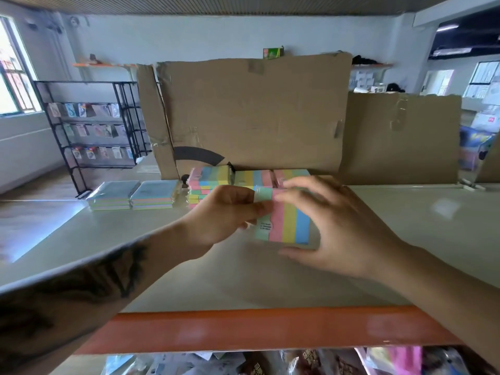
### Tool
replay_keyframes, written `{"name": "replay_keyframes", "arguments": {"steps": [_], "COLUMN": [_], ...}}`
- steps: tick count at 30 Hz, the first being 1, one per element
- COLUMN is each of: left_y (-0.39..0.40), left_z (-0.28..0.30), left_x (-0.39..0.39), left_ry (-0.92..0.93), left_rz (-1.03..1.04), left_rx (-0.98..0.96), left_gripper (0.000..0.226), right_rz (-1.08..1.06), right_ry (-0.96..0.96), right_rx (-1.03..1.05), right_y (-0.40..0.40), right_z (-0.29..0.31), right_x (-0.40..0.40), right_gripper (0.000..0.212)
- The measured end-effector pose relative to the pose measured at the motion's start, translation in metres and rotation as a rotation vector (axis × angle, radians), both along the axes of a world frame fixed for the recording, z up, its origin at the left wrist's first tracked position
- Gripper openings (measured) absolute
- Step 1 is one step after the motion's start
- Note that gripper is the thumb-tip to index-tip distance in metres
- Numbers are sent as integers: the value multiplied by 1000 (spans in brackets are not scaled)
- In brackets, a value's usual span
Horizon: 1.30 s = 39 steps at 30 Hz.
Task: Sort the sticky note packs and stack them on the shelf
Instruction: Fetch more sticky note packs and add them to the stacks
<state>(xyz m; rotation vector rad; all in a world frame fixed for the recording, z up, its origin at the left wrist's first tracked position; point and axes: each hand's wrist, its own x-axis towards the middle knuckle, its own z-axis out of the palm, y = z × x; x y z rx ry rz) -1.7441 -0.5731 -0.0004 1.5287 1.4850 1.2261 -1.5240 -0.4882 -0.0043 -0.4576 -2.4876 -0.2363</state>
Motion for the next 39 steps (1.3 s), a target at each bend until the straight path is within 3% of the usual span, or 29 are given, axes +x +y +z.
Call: {"name": "replay_keyframes", "arguments": {"steps": [4, 8, 11, 14, 19, 27, 34, 39], "left_y": [-3, -22, -50, -66, -71, -70, -65, -68], "left_z": [-1, 1, 3, -1, -13, -13, -17, -10], "left_x": [0, -13, -28, -39, -46, -50, -54, -46], "left_ry": [90, 498, 942, 1144, 1092, 1096, 1113, 1094], "left_rz": [83, 99, 103, 91, 132, 117, 106, 104], "left_rx": [-23, -23, -183, -283, -330, -278, -270, -286], "left_gripper": [39, 36, 81, 88, 85, 81, 81, 85], "right_rz": [21, 140, 111, 64, -29, -46, -114, -165], "right_ry": [-60, -73, -78, -90, -202, -208, -217, -163], "right_rx": [27, -264, -373, -380, -359, -521, -572, -528], "right_y": [6, 13, 29, 52, 84, 99, 96, 76], "right_z": [0, 14, 32, 47, 55, 38, 32, 28], "right_x": [-10, -14, -31, -62, -103, -119, -118, -107], "right_gripper": [71, 70, 65, 63, 46, 24, 28, 56]}}
